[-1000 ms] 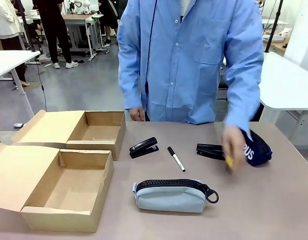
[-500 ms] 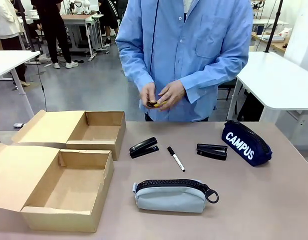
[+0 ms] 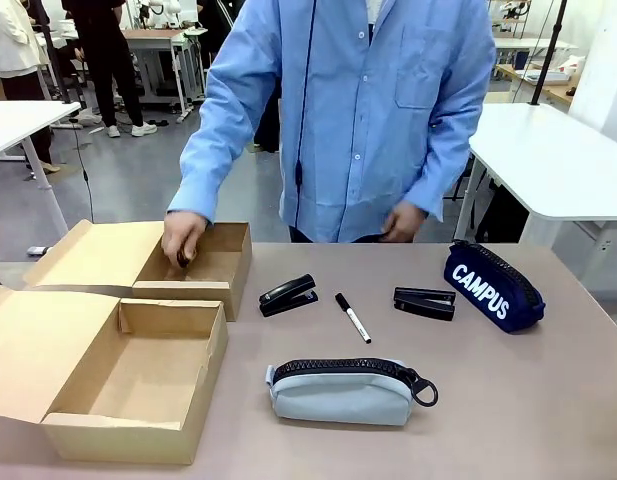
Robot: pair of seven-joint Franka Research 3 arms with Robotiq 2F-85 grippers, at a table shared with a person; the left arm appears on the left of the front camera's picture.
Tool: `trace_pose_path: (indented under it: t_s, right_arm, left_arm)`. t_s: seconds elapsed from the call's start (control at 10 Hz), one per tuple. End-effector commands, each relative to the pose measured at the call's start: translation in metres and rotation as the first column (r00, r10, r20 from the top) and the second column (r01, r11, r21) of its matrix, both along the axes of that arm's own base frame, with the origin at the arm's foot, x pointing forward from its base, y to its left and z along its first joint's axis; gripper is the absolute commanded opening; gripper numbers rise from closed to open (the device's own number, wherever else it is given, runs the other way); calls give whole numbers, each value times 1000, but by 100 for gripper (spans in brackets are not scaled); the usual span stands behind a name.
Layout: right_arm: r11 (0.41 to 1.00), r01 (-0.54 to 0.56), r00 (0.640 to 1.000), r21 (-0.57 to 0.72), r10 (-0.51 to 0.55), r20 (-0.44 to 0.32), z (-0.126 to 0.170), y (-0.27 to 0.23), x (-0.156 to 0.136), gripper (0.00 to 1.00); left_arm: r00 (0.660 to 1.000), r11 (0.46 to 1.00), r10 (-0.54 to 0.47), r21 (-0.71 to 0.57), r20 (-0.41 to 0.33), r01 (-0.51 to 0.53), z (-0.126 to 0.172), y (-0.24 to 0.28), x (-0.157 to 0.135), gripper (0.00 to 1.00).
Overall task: Place items inside the box.
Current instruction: Pick up a Pencil pouch or Stapler and place it inside the Mailer Box closest to the robot.
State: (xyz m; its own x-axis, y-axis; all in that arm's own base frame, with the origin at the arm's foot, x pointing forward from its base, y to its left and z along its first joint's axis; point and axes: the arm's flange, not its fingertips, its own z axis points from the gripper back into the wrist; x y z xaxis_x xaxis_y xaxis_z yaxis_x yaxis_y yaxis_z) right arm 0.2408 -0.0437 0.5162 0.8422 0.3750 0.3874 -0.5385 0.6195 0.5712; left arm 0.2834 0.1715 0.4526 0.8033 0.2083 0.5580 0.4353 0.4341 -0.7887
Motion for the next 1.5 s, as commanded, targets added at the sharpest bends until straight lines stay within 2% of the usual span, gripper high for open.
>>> trace_pose_path:
  t_s: [0.0,0.1,0.2,0.3,0.4,0.5,0.6,0.8,1.0,1.2,1.3,1.4]
  right_arm:
    - [957,-233,970,-171,242,31,-35,96,-40,100]
    - [894,-362,925,-263,380,19,-43,133,-52,100]
    - [855,-386,906,-346,423,33,-52,156,-58,100]
    - [946,-260,965,-195,258,-36,7,100,-20,100]
    - [946,-260,965,-195,258,-36,7,100,-20,100]
    - [882,-359,931,-307,362,-48,0,150,-33,100]
    - [786,-510,849,-350,524,-62,-13,182,-21,100]
    - [698,-604,764,-385,644,-31,-43,256,5,100]
    - [775,-509,822,-374,567,56,-61,313,24,100]
    - [808,-420,827,-413,528,194,-68,350,37,100]
    - [804,-389,823,-451,522,221,-77,364,45,100]
    - [763,-427,789,-485,576,211,-88,373,55,100]
  left_arm:
    - [999,1000,3,-18,35,-2,1,0,1,100]
    - [999,1000,3,-18,35,-2,1,0,1,100]
    - [999,1000,3,-18,35,-2,1,0,1,100]
    - [999,1000,3,-18,35,-2,1,0,1,100]
    - [999,1000,3,-18,35,-2,1,0,1,100]
    - [999,1000,3,-18,35,-2,1,0,1,100]
    - [999,1000,3,-18,35,-2,1,0,1,100]
    - [999,1000,3,-18,35,-2,1,0,1,100]
    - [999,1000,3,-18,35,-2,1,0,1,100]
    - [999,1000,3,-18,35,-2,1,0,1,100]
    - [999,1000,3,-18,35,-2,1,0,1,100]
    - [999,1000,3,-18,35,-2,1,0,1,100]
